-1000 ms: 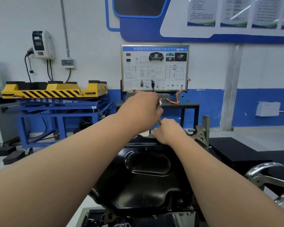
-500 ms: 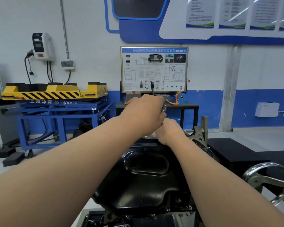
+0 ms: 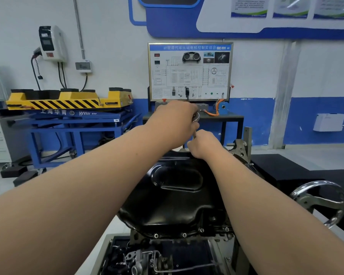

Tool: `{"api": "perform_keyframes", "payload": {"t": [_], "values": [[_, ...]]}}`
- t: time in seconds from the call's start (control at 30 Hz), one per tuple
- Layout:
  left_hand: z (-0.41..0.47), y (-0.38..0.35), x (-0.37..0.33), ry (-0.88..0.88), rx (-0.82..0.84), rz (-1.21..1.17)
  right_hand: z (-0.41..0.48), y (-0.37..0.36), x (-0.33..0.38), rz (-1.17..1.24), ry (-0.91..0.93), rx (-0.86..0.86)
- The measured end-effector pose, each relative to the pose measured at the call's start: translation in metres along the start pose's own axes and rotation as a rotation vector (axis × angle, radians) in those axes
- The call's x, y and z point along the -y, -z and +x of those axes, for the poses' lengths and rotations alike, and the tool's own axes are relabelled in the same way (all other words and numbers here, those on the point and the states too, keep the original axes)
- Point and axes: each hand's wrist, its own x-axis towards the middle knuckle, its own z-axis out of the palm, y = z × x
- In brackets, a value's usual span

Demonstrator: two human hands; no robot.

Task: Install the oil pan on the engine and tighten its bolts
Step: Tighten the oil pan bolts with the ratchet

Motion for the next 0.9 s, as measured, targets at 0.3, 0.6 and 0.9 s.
{"api": "perform_keyframes", "payload": {"t": [0.3,0.6,0.9], "values": [[0.003,0.005,0.001,-0.057,0.059,0.097,0.003,0.0,-0.002,-0.004,-0.03,0.081],[0.008,0.007,-0.002,-0.215,0.158,0.147,-0.023,0.029,-0.03,0.068,0.232,0.068],[0.017,0.006,-0.008,-0.371,0.156,0.222,-0.044,0.014,-0.028,0.113,0.265,-0.203]]}}
